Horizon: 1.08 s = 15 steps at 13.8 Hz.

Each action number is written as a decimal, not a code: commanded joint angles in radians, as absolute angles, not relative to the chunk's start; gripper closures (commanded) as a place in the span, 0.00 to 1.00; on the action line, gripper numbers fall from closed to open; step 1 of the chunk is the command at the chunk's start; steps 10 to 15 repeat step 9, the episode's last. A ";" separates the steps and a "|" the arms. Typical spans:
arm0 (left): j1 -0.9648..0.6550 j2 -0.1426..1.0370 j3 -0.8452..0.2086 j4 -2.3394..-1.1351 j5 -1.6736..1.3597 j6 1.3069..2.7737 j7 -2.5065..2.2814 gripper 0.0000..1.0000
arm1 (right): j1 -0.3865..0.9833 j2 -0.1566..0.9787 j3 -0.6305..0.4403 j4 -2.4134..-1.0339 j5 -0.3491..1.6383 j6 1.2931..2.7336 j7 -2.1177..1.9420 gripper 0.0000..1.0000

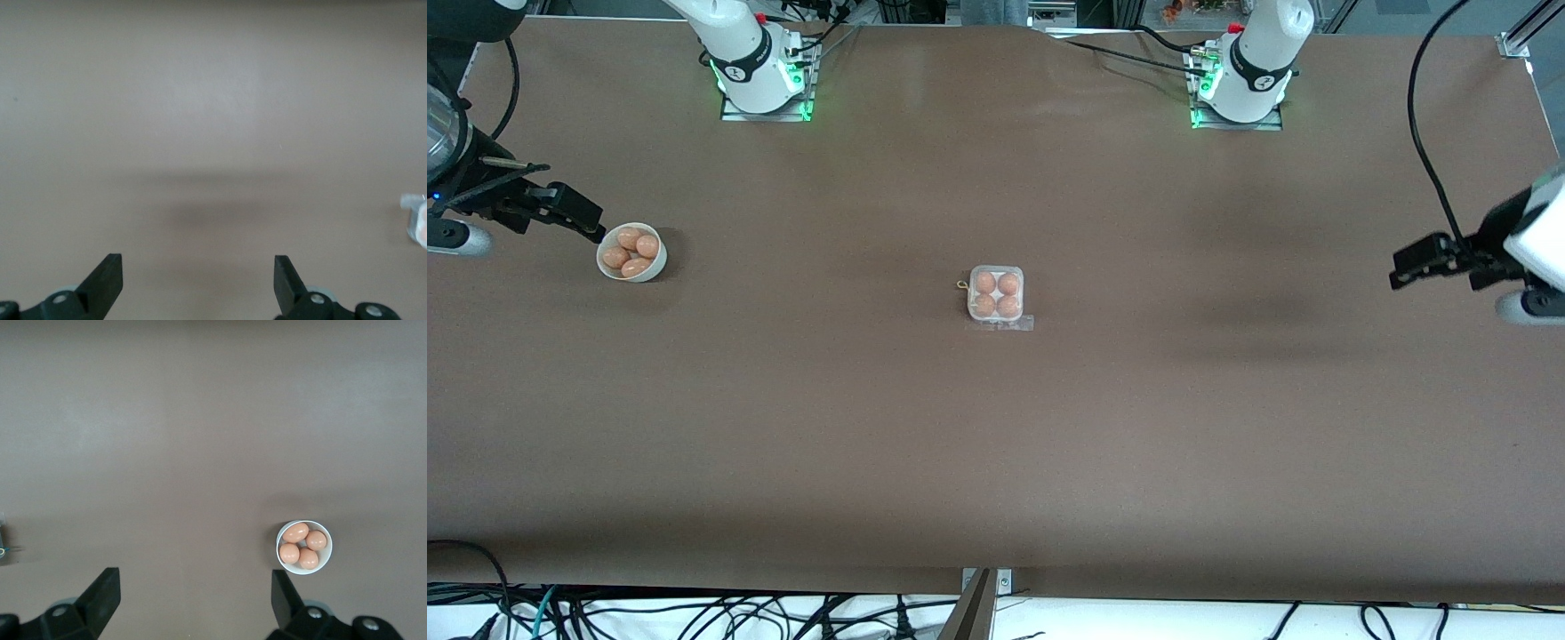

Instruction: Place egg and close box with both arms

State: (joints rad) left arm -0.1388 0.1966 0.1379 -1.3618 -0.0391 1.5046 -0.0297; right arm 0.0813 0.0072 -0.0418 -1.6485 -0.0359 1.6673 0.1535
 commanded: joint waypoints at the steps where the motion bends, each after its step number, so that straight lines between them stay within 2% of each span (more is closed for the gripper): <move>1: -0.037 0.120 0.051 -1.459 -0.018 1.462 -0.037 0.00 | 0.081 0.011 -0.041 -1.632 -0.023 1.651 0.153 0.00; 15: -0.008 0.084 0.043 -1.496 -0.009 1.462 -0.020 0.00 | 0.081 0.011 -0.041 -1.632 -0.023 1.651 0.152 0.00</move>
